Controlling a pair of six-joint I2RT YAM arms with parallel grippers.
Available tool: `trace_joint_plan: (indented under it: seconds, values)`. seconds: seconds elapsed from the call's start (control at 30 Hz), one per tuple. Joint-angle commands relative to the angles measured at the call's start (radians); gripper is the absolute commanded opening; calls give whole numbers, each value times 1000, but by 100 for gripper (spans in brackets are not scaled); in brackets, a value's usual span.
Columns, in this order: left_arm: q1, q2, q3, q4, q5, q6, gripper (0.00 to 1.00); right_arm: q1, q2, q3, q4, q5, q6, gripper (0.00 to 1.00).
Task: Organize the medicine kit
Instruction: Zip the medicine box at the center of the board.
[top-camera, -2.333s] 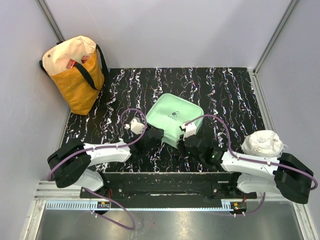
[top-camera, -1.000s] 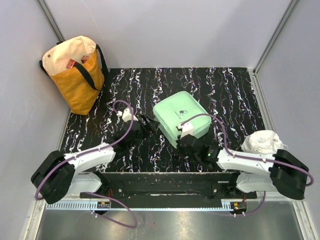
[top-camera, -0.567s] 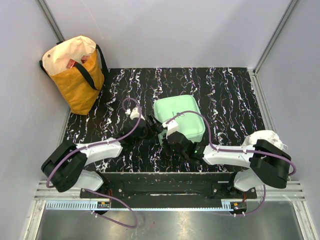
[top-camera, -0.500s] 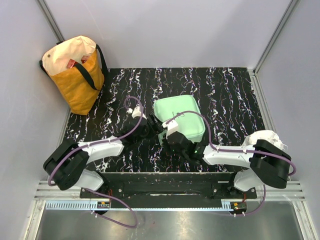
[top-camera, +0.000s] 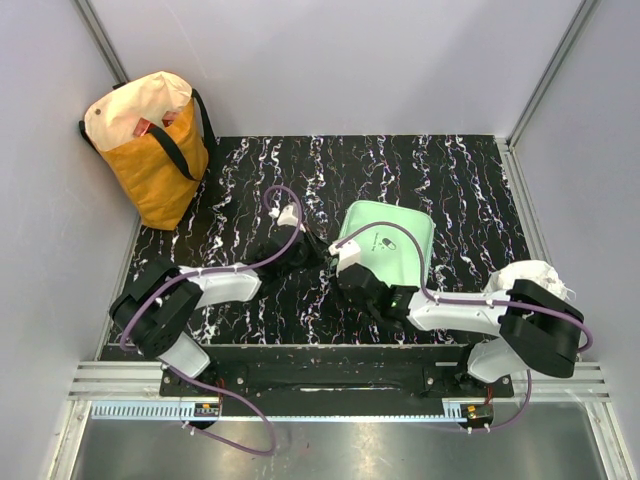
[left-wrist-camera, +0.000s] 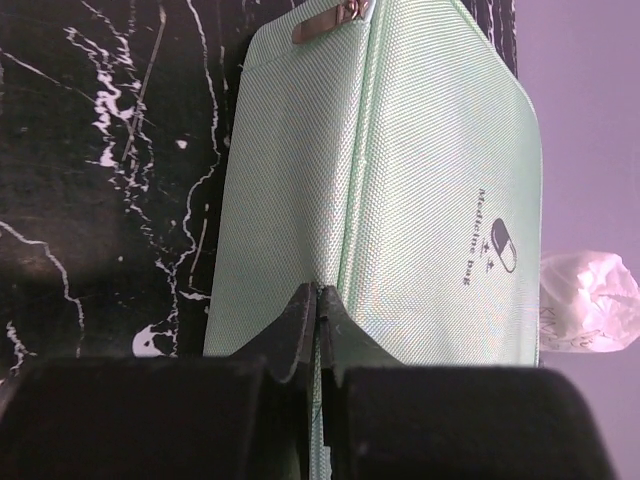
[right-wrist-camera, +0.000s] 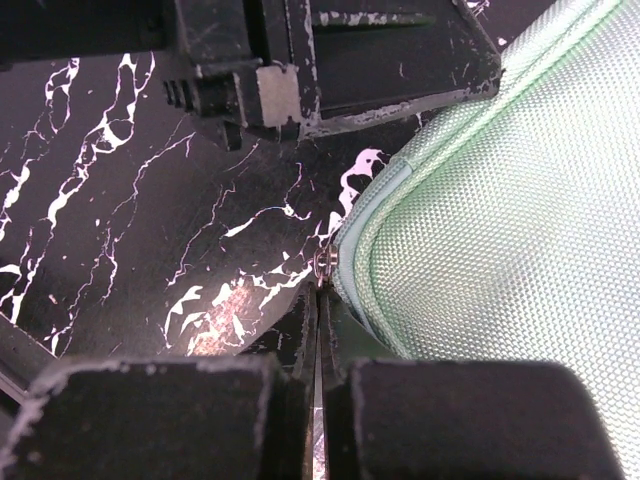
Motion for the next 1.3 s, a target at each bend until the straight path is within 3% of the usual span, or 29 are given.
trace_joint_plan:
  seconds: [0.0, 0.4, 0.53, 0.73, 0.97, 1.1, 1.27]
  values:
    - [-11, 72, 32, -9, 68, 21, 0, 24, -59, -8, 60, -50, 17, 0]
    - [29, 52, 6, 28, 112, 76, 0, 23, -322, -188, -75, 23, 166, 0]
    - [31, 61, -3, 95, 203, 105, 0, 23, -333, -197, -84, 33, 158, 0]
    - [31, 94, 10, 89, 219, 142, 0, 23, -338, -188, -131, 82, 203, 0]
    - [75, 63, 26, 16, 203, 254, 0, 23, -385, -149, -421, 211, 388, 0]
    - [124, 41, 23, -6, 232, 286, 0, 23, -433, -154, -490, 264, 434, 0]
    - [169, 17, 4, -14, 283, 313, 0, 23, -451, -146, -463, 205, 335, 0]
